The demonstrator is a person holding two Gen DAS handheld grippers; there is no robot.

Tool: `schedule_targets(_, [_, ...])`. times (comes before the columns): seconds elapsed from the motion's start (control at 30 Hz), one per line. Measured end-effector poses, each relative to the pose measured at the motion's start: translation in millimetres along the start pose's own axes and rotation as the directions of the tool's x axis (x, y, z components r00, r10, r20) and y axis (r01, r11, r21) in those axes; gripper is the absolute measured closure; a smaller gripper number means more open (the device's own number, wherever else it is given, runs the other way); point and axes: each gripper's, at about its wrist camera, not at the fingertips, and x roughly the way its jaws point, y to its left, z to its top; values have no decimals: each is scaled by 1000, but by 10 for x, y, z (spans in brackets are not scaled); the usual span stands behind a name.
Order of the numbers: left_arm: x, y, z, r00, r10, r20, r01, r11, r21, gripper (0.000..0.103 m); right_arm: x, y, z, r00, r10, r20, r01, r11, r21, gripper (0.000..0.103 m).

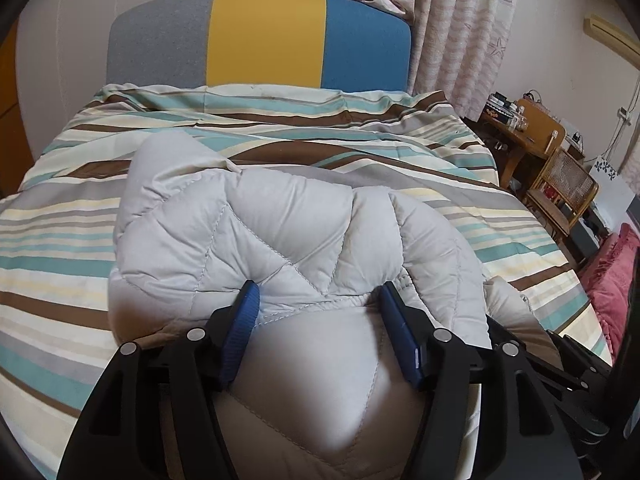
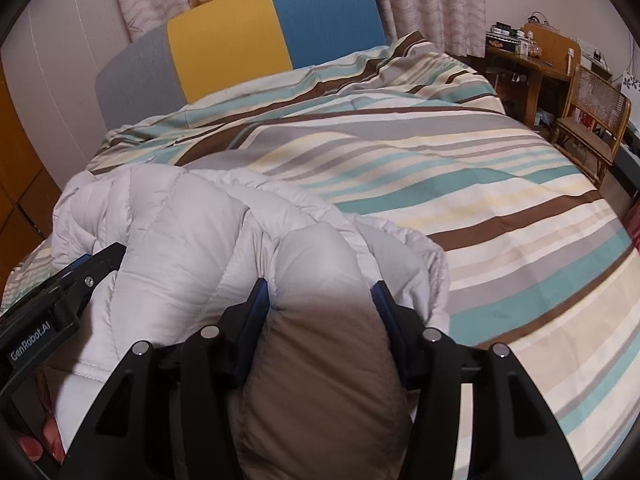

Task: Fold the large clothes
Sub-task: 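Hold the jacket hood with both tools and pull it flat across the bed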

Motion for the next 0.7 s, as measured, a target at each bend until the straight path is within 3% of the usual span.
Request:
schedule_targets(0.13, [34,-23,-31,1000,16,16,-16,1000,2,40,121,-7,11,1000,7,-15,-7,1000,-1,50])
schedule_targets(0.3, [-207,-7,37,1000,9,20,-9,1000,-6,35,83,-12,-19,1000,10,7,-10,1000,-2,50])
schedule_targets(0.4, [-280,-51,222,997,73,28,-74,997,34,35,18,14,3,1000,4,6,-3,1000,-17,49])
schedule_targets(0.47, [-208,-97,308,991,132,23,-133,988,81,22,-36,79,44,1000,-18,-13,17,998,-67,49])
schedule_targets(0.53, [-18,-187,350,982,189,-12,-184,969,167,18,-105,148,118,998,-47,-41,41,991,-128,50])
schedule_targets(0.6, [143,-215,312,977,206,-56,-193,963,191,17,-247,194,231,998,-44,-34,38,987,-158,52])
schedule_targets(0.7, [165,-209,265,977,210,-43,-198,962,190,16,-488,205,390,999,10,31,-6,990,-138,52])
